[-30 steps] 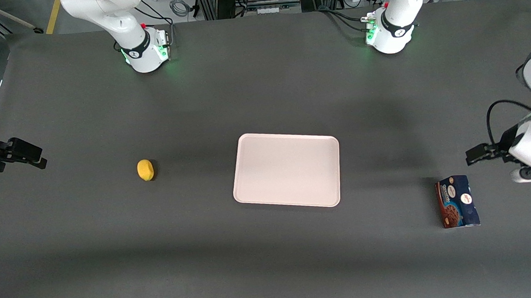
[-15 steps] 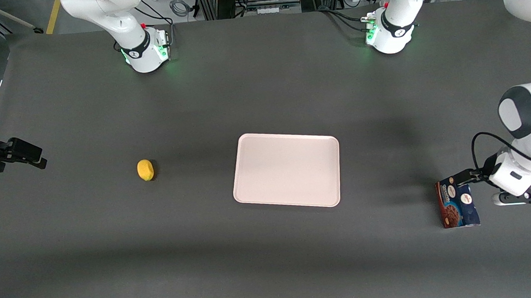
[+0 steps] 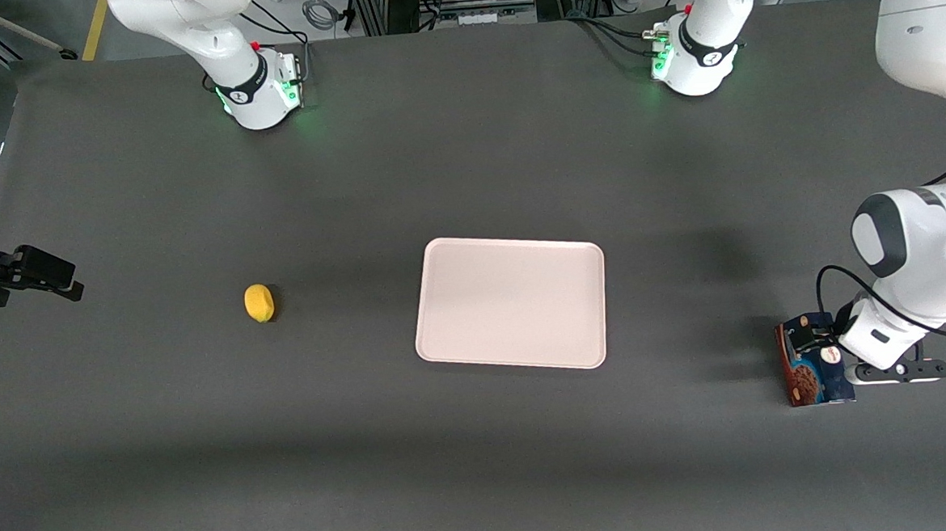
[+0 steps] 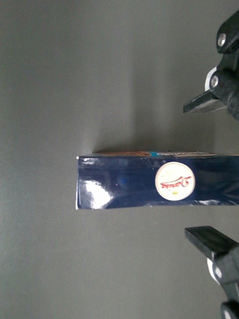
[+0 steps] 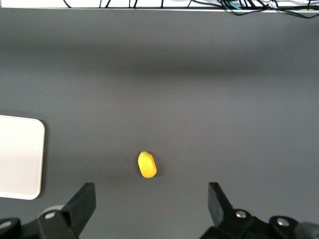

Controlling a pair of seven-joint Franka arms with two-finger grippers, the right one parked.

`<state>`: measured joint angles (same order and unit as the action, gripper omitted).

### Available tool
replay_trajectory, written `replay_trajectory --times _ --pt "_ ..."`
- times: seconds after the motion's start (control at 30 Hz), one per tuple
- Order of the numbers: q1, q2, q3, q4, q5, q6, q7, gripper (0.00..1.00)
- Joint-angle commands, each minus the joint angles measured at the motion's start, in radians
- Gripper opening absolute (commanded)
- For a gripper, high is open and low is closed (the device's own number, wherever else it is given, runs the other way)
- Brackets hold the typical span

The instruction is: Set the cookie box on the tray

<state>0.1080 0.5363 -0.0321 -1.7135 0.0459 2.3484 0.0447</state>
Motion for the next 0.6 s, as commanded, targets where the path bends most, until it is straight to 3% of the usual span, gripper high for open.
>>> replay_trajectory --times 0.0,0.43,0.57 --pt "-0.004 0.027 0.004 0.011 0.012 0.026 0.012 1.00" --pt "-0.011 0.077 0.021 0.009 0.008 0.071 0.023 0.99" --pt "-0.014 0.083 0.021 0.009 0.003 0.074 0.023 0.94"
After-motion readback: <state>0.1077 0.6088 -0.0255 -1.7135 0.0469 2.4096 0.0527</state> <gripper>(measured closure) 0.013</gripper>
